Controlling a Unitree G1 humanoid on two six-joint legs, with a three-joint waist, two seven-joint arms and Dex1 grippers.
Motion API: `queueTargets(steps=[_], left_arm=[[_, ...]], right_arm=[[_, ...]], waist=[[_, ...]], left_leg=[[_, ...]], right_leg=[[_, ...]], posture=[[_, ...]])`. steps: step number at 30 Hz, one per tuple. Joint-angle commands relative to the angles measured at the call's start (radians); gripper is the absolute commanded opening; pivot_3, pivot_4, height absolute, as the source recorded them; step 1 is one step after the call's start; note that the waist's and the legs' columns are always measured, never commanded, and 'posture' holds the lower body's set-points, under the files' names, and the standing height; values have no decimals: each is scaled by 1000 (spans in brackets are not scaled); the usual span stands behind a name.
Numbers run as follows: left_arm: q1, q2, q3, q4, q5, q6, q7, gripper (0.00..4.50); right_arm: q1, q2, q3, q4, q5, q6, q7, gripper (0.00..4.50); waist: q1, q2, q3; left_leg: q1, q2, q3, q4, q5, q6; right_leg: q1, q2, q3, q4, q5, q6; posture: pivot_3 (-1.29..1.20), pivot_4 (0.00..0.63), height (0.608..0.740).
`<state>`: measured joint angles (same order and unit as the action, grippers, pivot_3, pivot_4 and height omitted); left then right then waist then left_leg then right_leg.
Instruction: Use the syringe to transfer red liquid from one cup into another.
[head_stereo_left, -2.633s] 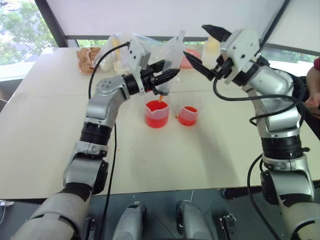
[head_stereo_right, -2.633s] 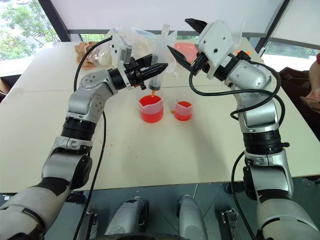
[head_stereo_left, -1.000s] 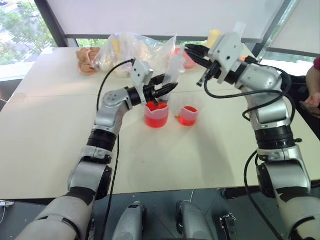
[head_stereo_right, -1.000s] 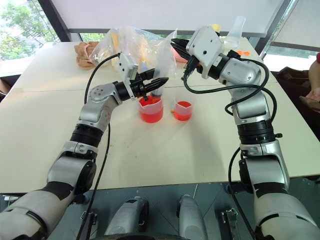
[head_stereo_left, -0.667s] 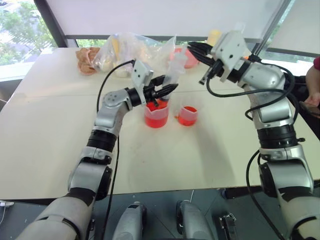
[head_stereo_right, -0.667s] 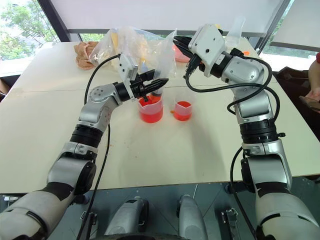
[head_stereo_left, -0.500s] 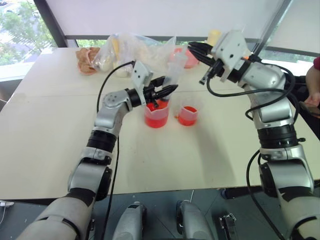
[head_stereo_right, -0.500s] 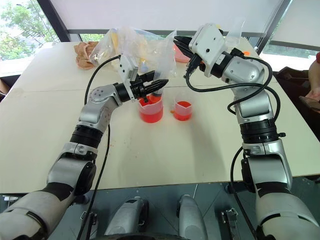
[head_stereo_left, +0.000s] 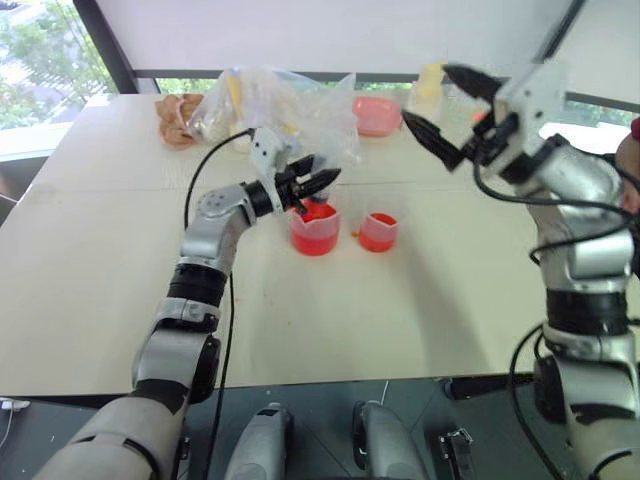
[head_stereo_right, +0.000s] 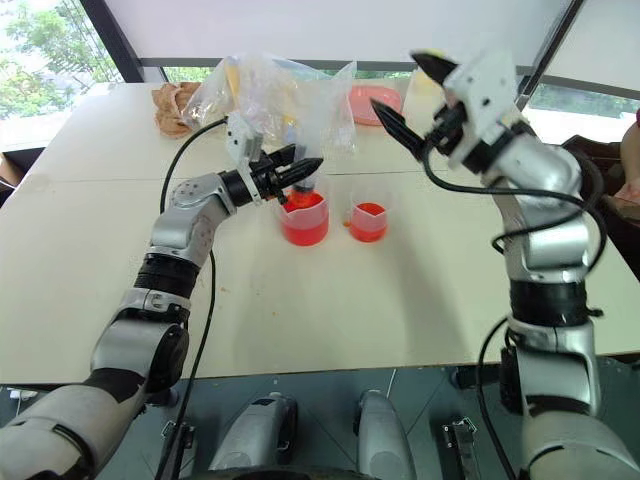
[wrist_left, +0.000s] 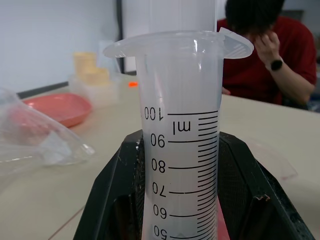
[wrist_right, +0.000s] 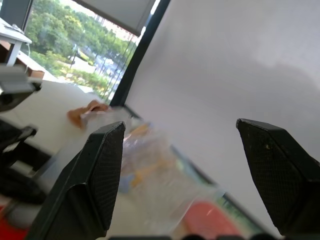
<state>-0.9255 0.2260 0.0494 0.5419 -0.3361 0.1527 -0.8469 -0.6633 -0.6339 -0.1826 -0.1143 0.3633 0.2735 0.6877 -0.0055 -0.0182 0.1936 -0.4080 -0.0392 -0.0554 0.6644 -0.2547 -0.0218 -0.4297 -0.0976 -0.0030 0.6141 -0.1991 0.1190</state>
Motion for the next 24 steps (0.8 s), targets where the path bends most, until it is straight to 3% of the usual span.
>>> queueTargets(steps=[1,5,10,17,24], left_arm=[[-85,-3,56,-84,-66,25,19,1417],[-173,-11,78,-67,-92,29,19,1417],[-272,-105,55,-22,-119,6,-15,1417],[-323,-250,9,257,-27,-126,-32,1417],[-326,-270,-8,376,19,-198,-82,1417]], right_arm=[[23,-41,-104,-104,64,67,-37,3792],[55,-68,-152,-127,57,89,-72,3792],[51,-128,-176,-61,-8,28,-89,3792],[-48,-150,-102,47,-117,-120,-102,3792],[-123,-119,-37,105,-156,-216,-89,3792]], waist=[[-2,0,0],[-5,0,0],[0,0,0],[-10,0,0],[-8,1,0]], left_leg=[[0,0,0,0,0,0],[0,0,0,0,0,0],[1,0,1,0,0,0],[1,0,2,0,0,1],[1,0,2,-1,0,1]], right_leg=[[0,0,0,0,0,0],[0,0,0,0,0,0],[0,0,0,0,0,0],[1,0,0,-1,0,0],[1,1,0,-1,0,0]], posture=[[0,150,740],[0,150,740],[0,150,740],[0,150,740],[0,150,740]])
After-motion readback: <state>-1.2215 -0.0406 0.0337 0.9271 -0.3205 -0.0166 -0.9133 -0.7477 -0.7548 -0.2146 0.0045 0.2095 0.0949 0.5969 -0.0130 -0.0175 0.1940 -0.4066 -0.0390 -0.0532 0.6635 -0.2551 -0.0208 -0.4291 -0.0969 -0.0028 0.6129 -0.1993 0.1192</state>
